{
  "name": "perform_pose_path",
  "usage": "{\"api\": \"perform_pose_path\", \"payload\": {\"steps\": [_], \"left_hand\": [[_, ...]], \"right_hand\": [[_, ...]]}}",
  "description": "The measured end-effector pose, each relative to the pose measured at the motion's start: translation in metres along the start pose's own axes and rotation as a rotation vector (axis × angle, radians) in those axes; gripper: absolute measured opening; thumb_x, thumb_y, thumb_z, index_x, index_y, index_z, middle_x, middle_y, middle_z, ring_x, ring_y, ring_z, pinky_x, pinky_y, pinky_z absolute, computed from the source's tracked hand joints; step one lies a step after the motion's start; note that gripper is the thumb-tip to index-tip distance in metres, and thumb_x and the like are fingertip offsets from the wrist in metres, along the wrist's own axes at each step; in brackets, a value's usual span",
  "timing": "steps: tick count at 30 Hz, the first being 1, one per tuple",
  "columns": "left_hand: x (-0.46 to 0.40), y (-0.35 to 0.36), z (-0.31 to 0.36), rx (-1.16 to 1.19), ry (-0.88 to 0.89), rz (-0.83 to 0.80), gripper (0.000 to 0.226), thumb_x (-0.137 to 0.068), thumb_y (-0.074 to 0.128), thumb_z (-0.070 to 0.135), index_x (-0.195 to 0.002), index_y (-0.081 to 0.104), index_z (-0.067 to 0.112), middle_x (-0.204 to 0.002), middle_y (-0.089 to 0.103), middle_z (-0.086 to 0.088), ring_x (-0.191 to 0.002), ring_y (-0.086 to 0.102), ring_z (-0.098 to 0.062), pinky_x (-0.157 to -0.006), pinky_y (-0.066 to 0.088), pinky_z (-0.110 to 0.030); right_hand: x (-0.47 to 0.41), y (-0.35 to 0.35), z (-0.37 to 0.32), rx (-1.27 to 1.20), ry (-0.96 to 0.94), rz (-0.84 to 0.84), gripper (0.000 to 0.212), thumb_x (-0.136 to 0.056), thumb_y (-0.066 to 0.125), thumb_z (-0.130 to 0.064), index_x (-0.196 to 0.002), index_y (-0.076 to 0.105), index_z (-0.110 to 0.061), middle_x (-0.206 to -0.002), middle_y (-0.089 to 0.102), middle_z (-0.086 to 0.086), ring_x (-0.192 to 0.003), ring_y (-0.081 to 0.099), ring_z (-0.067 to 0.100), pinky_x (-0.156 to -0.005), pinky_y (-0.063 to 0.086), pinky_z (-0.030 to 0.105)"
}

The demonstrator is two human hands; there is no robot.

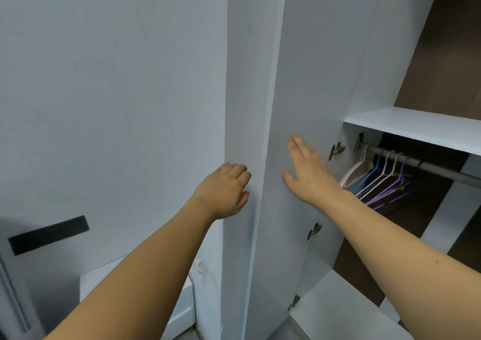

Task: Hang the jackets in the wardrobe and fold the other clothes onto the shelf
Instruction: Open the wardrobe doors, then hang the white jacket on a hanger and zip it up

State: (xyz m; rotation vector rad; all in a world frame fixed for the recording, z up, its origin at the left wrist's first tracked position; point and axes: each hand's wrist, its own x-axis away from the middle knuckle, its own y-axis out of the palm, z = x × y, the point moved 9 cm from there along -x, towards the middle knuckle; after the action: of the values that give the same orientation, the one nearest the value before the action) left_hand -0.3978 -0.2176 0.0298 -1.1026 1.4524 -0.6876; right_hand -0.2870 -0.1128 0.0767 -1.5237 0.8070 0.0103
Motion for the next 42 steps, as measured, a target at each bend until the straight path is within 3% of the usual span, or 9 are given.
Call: {"api": "perform_pose_path", "payload": {"steps": [5,9,14,17,20,26,37,42], "left_hand": [[0.065,-0.010,-0.018,-0.062,-0.297,-0.032,0.051,-0.101,0.036,0.038,-0.142,0.039,0.009,-0.150,0.038,-0.008,-0.138,0.031,-0.026,-0.119,0.014,-0.035],[0.148,-0.005,-0.024,-0.058,-0.524,-0.125,0.056,-0.100,0.037,0.038,-0.147,0.032,0.008,-0.155,0.030,-0.008,-0.144,0.023,-0.026,-0.121,0.010,-0.038],[0.284,-0.023,-0.014,-0.063,-0.775,-0.224,0.056,-0.101,0.038,0.037,-0.149,0.030,0.009,-0.156,0.029,-0.009,-0.143,0.025,-0.027,-0.120,0.014,-0.037],[0.368,-0.051,-0.002,-0.079,-0.912,-0.223,0.052,-0.099,0.043,0.034,-0.143,0.038,0.006,-0.147,0.040,-0.010,-0.134,0.036,-0.028,-0.116,0.021,-0.037],[0.451,-0.085,0.019,-0.087,-1.036,-0.218,0.053,-0.099,0.044,0.033,-0.144,0.038,0.006,-0.148,0.038,-0.010,-0.137,0.035,-0.028,-0.117,0.021,-0.038],[0.622,-0.158,0.091,-0.136,-1.266,-0.218,0.058,-0.101,0.041,0.034,-0.150,0.031,0.004,-0.156,0.031,-0.013,-0.144,0.026,-0.028,-0.119,0.015,-0.038],[0.857,-0.262,0.264,-0.166,-1.625,-0.245,0.057,-0.103,0.038,0.034,-0.151,0.029,0.005,-0.158,0.028,-0.011,-0.145,0.024,-0.024,-0.120,0.013,-0.037],[0.956,-0.284,0.362,-0.170,-1.879,-0.254,0.057,-0.103,0.038,0.033,-0.151,0.029,0.004,-0.158,0.027,-0.012,-0.145,0.024,-0.026,-0.121,0.014,-0.039]], "right_hand": [[0.023,0.018,-0.045,-0.089,-0.140,-0.017,0.068,-0.096,0.048,-0.020,-0.155,0.014,-0.012,-0.164,0.003,0.004,-0.151,0.000,0.017,-0.122,-0.002,0.032],[0.057,0.058,-0.093,-0.140,-0.272,-0.139,0.067,-0.097,0.046,-0.021,-0.155,0.014,-0.012,-0.164,0.000,0.002,-0.150,-0.001,0.017,-0.122,-0.003,0.033],[0.122,0.093,-0.176,-0.270,-0.413,-0.293,0.066,-0.099,0.045,-0.023,-0.156,0.011,-0.014,-0.164,-0.001,0.002,-0.150,-0.003,0.016,-0.123,-0.002,0.034],[0.168,0.097,-0.238,-0.330,-0.538,-0.353,0.066,-0.099,0.044,-0.022,-0.156,0.011,-0.013,-0.164,0.003,0.003,-0.151,0.000,0.017,-0.122,-0.003,0.032],[0.221,0.090,-0.302,-0.389,-0.648,-0.401,0.065,-0.099,0.046,-0.022,-0.155,0.014,-0.014,-0.163,0.010,0.003,-0.150,0.006,0.018,-0.123,0.002,0.034],[0.357,0.057,-0.418,-0.490,-0.838,-0.491,0.065,-0.097,0.050,-0.021,-0.154,0.021,-0.012,-0.161,0.020,0.005,-0.148,0.015,0.020,-0.122,0.012,0.034],[0.608,0.015,-0.549,-0.515,-1.150,-0.667,0.065,-0.098,0.049,-0.022,-0.154,0.021,-0.009,-0.161,0.022,0.006,-0.148,0.017,0.017,-0.121,0.006,0.031],[0.726,0.003,-0.603,-0.514,-1.357,-0.792,0.062,-0.099,0.048,-0.023,-0.154,0.021,-0.010,-0.160,0.022,0.006,-0.148,0.017,0.018,-0.122,0.006,0.032]]}}
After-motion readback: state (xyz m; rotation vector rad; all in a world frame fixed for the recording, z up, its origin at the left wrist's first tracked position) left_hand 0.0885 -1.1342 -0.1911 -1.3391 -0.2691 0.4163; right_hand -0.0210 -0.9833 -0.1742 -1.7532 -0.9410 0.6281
